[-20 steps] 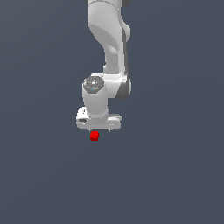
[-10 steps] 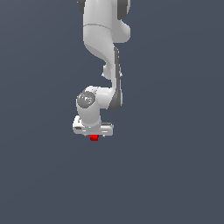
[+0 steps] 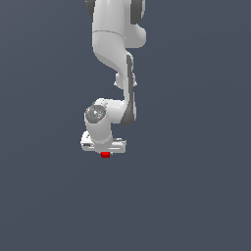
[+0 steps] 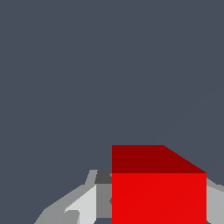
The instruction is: Pick up the red cube and move it to a goal position.
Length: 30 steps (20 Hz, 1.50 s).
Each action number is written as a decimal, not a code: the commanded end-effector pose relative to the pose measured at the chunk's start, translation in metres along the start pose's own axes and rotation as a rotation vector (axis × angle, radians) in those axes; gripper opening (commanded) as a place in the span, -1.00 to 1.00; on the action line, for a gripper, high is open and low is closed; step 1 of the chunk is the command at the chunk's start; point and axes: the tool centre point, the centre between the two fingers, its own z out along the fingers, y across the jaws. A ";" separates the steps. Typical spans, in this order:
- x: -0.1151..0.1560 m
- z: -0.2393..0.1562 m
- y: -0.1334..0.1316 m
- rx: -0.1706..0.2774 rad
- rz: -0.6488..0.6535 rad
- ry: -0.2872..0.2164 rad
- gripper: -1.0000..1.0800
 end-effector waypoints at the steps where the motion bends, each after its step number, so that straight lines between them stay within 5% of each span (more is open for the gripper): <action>1: 0.000 0.000 0.000 0.000 0.000 0.001 -1.00; 16: 0.000 -0.030 -0.008 0.000 0.000 0.000 -1.00; 30: 0.004 -0.172 -0.043 0.000 0.000 0.000 -1.00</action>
